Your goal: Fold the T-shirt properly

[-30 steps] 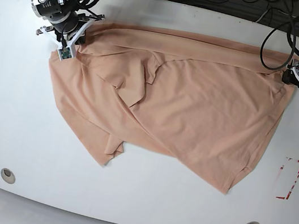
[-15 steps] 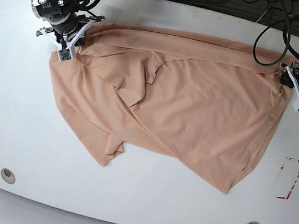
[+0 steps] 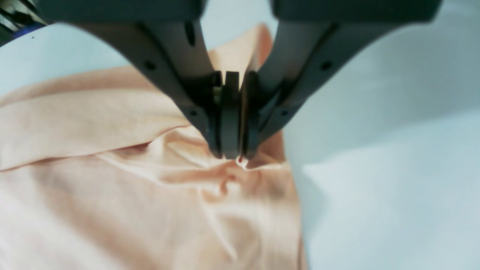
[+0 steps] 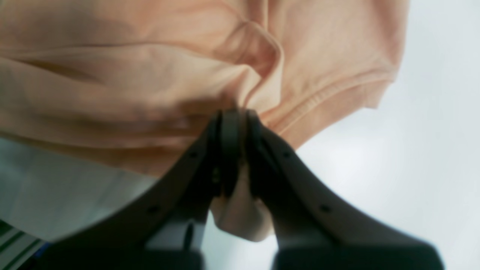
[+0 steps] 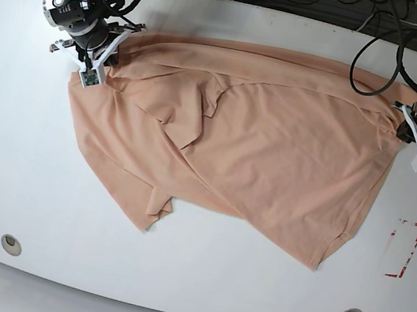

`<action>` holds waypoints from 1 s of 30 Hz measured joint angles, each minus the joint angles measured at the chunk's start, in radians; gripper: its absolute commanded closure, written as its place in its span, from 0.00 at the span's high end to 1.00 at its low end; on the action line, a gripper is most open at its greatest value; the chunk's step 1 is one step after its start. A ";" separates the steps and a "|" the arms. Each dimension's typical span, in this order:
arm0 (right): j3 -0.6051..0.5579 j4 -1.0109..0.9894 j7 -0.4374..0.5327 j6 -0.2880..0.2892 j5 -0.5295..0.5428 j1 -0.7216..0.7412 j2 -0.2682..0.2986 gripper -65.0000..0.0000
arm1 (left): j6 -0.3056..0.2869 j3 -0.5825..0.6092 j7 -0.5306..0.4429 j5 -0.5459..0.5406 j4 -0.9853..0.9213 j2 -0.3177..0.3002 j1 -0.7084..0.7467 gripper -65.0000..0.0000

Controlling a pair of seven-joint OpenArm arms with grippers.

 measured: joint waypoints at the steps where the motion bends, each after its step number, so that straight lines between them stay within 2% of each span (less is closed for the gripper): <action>1: 0.000 0.000 0.000 0.000 0.001 0.000 0.000 0.00 | 0.000 -0.001 0.000 0.001 0.023 -0.001 0.000 0.00; 11: 0.001 0.000 0.000 0.000 0.000 0.000 0.000 0.00 | 0.000 -0.069 0.001 -0.008 0.209 0.000 0.000 0.00; 24: 0.003 0.000 -0.008 0.000 -0.001 0.049 0.003 0.00 | 0.000 -0.108 0.010 0.007 0.243 0.006 -0.051 0.00; 30: 0.006 -0.001 -0.012 0.001 -0.001 0.131 0.050 0.00 | -0.004 -0.116 -0.050 -0.016 0.293 0.010 -0.129 0.00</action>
